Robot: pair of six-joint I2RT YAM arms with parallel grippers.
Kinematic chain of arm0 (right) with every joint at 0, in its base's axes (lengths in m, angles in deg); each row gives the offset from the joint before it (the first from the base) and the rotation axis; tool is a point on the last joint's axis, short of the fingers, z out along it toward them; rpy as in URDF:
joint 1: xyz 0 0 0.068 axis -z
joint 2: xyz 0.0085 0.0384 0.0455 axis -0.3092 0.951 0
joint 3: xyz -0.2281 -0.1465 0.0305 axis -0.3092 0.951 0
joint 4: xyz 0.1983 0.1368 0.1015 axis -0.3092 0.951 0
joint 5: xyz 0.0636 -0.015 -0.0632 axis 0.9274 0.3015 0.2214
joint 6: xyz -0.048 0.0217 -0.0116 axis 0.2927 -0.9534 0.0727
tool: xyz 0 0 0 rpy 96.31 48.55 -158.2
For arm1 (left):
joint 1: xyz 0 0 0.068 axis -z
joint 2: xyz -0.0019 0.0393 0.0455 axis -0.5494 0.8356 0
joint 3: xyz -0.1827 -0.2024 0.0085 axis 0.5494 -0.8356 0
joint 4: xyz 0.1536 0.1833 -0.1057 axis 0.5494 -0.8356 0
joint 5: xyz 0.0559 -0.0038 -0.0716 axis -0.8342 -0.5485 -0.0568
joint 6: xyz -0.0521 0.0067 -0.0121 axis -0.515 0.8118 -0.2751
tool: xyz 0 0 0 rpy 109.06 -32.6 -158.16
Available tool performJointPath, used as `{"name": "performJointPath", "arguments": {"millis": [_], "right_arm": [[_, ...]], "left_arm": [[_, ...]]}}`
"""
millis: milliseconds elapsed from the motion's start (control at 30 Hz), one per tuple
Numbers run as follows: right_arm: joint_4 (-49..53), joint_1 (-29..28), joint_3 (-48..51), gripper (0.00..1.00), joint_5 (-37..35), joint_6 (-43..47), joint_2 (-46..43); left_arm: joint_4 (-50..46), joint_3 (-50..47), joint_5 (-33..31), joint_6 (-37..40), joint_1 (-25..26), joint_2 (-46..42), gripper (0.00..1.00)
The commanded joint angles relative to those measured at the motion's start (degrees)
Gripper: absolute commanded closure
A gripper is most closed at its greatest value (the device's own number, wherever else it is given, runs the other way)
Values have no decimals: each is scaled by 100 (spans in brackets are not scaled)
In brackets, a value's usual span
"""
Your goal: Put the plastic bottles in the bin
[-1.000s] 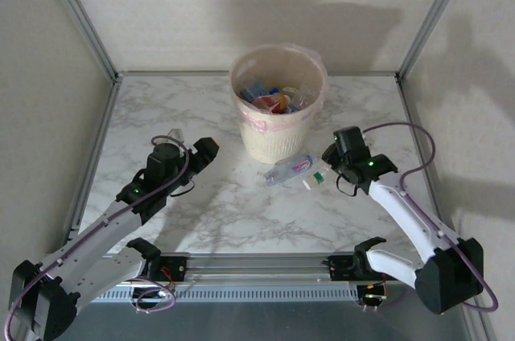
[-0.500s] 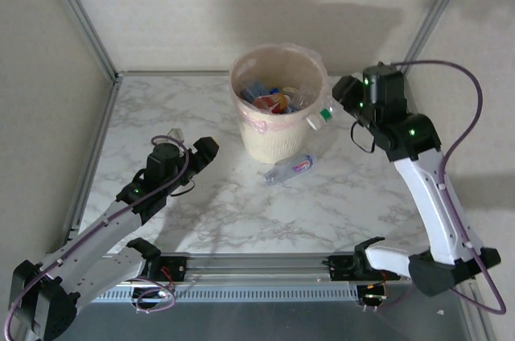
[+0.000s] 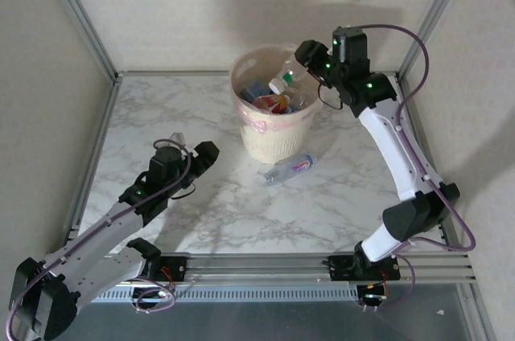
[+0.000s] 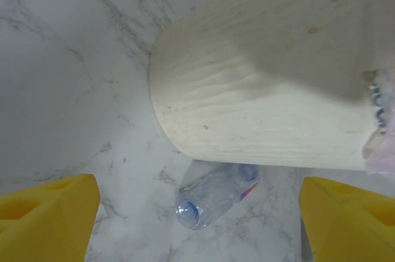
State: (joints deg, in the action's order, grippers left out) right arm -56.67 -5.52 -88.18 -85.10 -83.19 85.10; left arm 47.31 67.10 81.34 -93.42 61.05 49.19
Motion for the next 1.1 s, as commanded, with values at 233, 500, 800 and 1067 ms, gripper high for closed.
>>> {"name": "performJointPath", "arguments": {"millis": [233, 500, 800, 1067], "right_arm": [[-715, -284, -758, 20, 495, -145, 847], [-521, -293, -551, 16, 95, 72, 555], [-73, -252, 1398, 16, -1155, 564, -1338], [272, -43, 4060, 19, -1495, 31, -3241]], "left_arm": [[733, -379, -115, -81, 668, 403, 12], [1079, -376, -193, 426, 1209, 922, 6], [1220, -242, -349, 733, 1516, 1344, 9], [1293, -366, -513, 450, 1517, 1149, 12]]}}
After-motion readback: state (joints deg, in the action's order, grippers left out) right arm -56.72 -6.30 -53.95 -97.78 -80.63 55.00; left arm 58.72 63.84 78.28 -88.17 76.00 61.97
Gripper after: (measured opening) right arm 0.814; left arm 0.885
